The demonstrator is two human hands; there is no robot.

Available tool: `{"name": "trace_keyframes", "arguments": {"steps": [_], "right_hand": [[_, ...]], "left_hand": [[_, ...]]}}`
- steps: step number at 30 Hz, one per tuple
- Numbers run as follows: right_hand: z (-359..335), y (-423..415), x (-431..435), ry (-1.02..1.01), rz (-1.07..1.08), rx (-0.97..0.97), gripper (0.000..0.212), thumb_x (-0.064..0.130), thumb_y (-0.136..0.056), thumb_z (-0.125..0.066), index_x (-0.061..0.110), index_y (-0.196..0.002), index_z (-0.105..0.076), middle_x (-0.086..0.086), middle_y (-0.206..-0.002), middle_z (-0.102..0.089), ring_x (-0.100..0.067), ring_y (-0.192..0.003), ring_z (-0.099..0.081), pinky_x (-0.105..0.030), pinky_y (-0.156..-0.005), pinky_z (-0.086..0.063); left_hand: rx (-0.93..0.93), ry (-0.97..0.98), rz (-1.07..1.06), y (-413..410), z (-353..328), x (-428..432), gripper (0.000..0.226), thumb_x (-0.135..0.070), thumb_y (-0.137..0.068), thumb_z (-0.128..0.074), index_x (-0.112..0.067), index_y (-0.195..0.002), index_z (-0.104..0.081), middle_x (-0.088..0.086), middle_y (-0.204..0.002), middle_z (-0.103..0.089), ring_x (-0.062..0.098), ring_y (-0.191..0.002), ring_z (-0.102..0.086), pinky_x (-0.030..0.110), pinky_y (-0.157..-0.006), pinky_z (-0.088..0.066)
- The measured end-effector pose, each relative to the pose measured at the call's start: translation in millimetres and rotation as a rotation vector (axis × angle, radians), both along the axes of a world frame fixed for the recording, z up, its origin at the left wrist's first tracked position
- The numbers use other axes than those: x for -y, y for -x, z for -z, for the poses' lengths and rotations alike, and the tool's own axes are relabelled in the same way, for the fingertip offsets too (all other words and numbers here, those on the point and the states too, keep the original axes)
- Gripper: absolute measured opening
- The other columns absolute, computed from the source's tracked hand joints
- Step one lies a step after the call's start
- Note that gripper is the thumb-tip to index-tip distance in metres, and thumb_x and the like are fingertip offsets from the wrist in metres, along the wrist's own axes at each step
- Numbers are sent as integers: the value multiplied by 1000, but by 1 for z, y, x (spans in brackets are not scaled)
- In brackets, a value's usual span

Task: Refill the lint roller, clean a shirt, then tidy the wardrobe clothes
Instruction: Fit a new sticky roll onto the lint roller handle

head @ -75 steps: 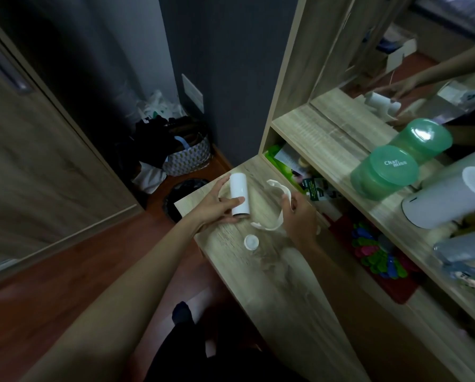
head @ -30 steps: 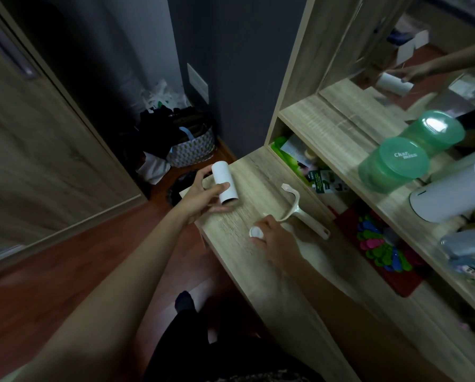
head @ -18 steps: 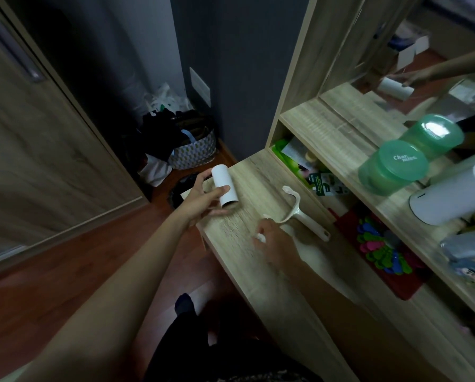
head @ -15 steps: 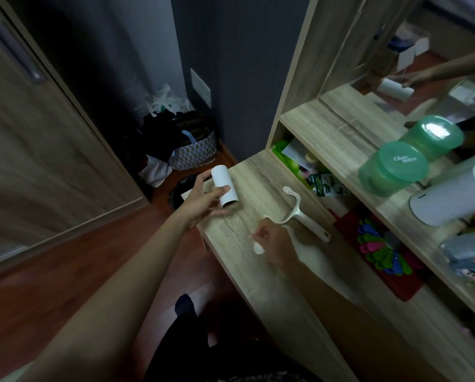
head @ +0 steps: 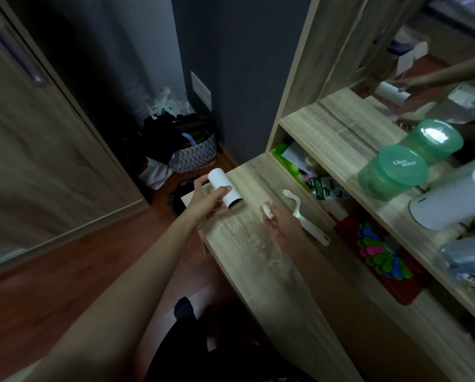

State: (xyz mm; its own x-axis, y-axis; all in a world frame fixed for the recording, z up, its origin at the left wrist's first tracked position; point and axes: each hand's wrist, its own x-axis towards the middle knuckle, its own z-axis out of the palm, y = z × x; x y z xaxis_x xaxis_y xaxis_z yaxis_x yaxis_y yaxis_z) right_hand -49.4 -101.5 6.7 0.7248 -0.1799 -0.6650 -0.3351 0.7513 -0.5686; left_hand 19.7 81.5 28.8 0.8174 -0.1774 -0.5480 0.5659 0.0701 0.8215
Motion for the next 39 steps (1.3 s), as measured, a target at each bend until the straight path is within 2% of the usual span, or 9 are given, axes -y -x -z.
{"name": "trace_keyframes", "arguments": {"steps": [4,8,12,19,23,27,33,36,39], "right_hand": [[-17,-4,2,-109,68,-18,13,11,-96,-53,-1,-92,-57,-11,-92,-59,-16,-84,-61,-21,-57,-58],[-21,-9,6,18,-22,-44,3,4,-93,-54,6,-95,-54,-8,-97,-58,-17,-86,-61,-24,-75,-57],[-19,-11,11,163,-149,-7,19,-3,-94,-49,2,-112,-50,-7,-103,-57,-15,-93,-60,-19,-72,-55],[-21,-9,10,188,-174,59,5,3,-98,-46,2,-100,-50,-17,-113,-60,-23,-93,-64,-31,-82,-57],[-29,-7,5,285,-151,54,13,8,-100,-43,8,-86,-45,-14,-94,-65,-19,-73,-61,-27,-66,-46],[-27,-17,2,252,-133,8,17,10,-97,-43,6,-105,-58,-11,-86,-61,-7,-46,-48,-18,-45,-37],[-26,-22,8,91,-126,9,37,21,-98,-31,4,-119,-57,-3,-70,-50,-6,-34,-38,-16,-37,-28],[-20,-18,12,-44,-135,78,46,35,-96,-25,6,-108,-60,-2,-69,-52,-9,-37,-40,-18,-40,-29],[-20,-20,11,-2,-129,91,44,31,-96,-26,5,-107,-59,-4,-70,-53,-9,-37,-39,-17,-37,-27]], "left_hand": [[-14,2,-34,-2,0,10,65,-18,-87,-69,-26,-132,-22,12,-102,-59,24,-76,-67,42,-71,-60],[-18,-14,-90,-3,0,17,57,-25,-88,-68,-24,-127,-25,11,-104,-58,19,-76,-66,31,-54,-58],[-22,-33,-117,-6,1,21,58,-33,-87,-68,-21,-126,-28,13,-113,-57,19,-84,-66,31,-57,-56],[-47,33,-133,-8,5,25,67,-33,-85,-71,-16,-133,-28,11,-110,-61,17,-83,-67,30,-60,-58],[-85,146,-177,-9,5,27,70,-29,-83,-75,-7,-136,-33,16,-112,-63,17,-76,-71,30,-58,-58],[-92,198,-216,-8,6,31,74,-29,-80,-77,-5,-138,-37,20,-121,-60,23,-88,-72,32,-63,-58],[-80,202,-239,-8,6,31,71,-29,-82,-75,-5,-138,-39,18,-116,-62,19,-82,-73,32,-63,-58],[-83,197,-248,-6,4,29,71,-28,-83,-75,-5,-138,-39,17,-113,-63,16,-78,-73,31,-62,-58],[-96,199,-258,-6,2,28,69,-27,-83,-75,-6,-138,-39,16,-112,-63,15,-74,-73,30,-60,-58]]}}
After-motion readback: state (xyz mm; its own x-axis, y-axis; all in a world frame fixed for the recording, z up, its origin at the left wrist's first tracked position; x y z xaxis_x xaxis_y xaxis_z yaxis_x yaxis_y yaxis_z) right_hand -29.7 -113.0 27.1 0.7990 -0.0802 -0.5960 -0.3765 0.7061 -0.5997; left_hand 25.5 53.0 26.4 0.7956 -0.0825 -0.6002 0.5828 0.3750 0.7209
